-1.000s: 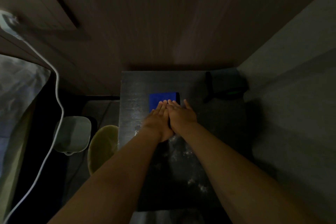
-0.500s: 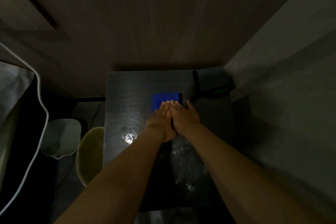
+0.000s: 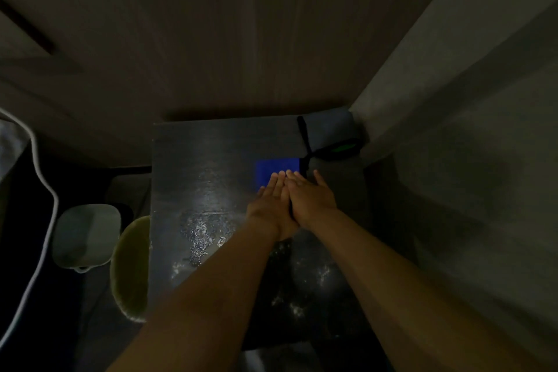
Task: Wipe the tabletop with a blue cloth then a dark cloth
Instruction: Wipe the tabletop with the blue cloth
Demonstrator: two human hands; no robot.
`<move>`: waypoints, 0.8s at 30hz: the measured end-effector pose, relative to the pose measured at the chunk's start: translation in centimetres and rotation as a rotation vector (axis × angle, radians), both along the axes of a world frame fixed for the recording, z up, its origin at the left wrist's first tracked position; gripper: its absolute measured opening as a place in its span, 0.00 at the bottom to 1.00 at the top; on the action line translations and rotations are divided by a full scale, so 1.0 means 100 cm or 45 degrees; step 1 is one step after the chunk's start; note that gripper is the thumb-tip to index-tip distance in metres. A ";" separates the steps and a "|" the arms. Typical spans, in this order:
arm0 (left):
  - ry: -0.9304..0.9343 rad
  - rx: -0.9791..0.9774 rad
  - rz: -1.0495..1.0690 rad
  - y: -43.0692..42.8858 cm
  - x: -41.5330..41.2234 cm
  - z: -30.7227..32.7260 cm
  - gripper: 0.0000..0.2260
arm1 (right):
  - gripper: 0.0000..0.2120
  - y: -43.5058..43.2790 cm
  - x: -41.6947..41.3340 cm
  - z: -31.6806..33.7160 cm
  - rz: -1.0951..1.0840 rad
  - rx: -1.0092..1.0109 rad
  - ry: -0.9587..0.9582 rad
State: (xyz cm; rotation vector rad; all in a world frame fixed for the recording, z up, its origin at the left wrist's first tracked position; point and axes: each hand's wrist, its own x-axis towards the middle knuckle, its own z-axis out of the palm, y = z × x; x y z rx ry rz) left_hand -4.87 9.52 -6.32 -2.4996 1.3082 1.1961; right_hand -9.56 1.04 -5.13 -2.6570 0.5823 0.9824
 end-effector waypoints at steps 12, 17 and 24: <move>0.001 -0.017 0.019 -0.017 -0.017 -0.002 0.43 | 0.28 -0.020 -0.017 -0.003 -0.023 0.011 -0.017; -0.008 -0.024 -0.001 -0.028 -0.025 -0.006 0.42 | 0.29 -0.031 -0.025 -0.003 -0.013 -0.012 -0.007; 0.015 -0.056 0.015 -0.043 -0.036 -0.005 0.42 | 0.29 -0.046 -0.038 -0.002 -0.002 -0.015 0.004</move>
